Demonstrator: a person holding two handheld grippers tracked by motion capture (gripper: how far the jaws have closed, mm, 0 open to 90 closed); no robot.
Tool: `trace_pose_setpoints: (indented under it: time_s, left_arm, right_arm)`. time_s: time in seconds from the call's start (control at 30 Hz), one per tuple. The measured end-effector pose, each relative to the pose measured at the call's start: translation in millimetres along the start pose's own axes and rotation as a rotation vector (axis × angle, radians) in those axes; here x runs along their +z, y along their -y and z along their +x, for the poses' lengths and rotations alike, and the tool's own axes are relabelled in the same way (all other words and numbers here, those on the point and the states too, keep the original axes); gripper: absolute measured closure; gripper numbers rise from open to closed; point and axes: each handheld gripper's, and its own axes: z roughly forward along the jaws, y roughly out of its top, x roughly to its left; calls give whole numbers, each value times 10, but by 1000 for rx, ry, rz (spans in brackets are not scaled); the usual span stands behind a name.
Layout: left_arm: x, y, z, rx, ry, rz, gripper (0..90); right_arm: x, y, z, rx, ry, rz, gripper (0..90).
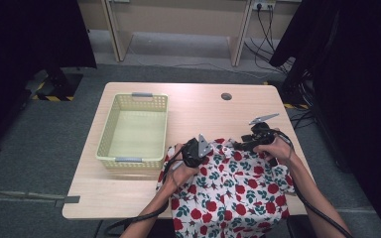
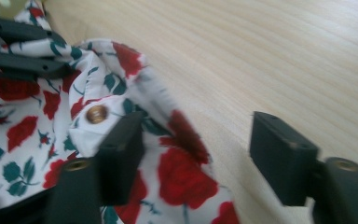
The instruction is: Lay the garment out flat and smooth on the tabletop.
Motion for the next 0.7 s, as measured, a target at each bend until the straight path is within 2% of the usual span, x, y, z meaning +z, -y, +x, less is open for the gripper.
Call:
trace_pose_setpoints:
  time_s: [0.07, 0.13, 0.2, 0.27, 0.33, 0.37, 0.4, 0.47, 0.53, 0.6, 0.67, 0.7]
  left_arm:
    - [11, -3, 9, -1, 4, 2, 784]
    - [11, -6, 22, -18, 5, -4, 785]
    - [9, -11, 29, -22, 9, -5, 785]
    - [16, -28, 46, -30, 10, -13, 785]
    - [-2, -43, 31, -79, 9, -12, 786]
    - [-4, -55, 29, -78, 9, -14, 786]
    - [6, -73, 59, -37, 10, -30, 786]
    - [-2, -91, 65, -39, 7, -36, 787]
    - [-15, -102, 63, -33, 7, -39, 788]
    - [-17, -106, 67, -27, 9, -37, 787]
    - [-14, -101, 74, -37, 10, -41, 787]
    - [-8, -96, 70, -38, 13, -41, 787]
  right_arm:
    - [64, -13, 3, -47, -7, 18, 539]
    - [98, -16, 2, -77, -39, 18, 706]
    - [80, -30, 3, -120, -11, 6, 813]
    - [12, -60, 11, -130, 3, -47, 857]
    - [-61, -111, 39, -145, 11, -74, 865]
    - [-90, -137, 56, -153, 13, -74, 858]
    - [-109, -160, 67, -161, 17, -75, 830]
    - [-109, -187, 78, -157, 23, -50, 687]
    - [-64, -196, 63, -156, 53, -24, 559]
    - [-3, -180, 27, -156, 43, 6, 460]
    - [78, -147, -10, -161, 29, 11, 399]
    - [122, -132, -38, -163, 28, 26, 398]
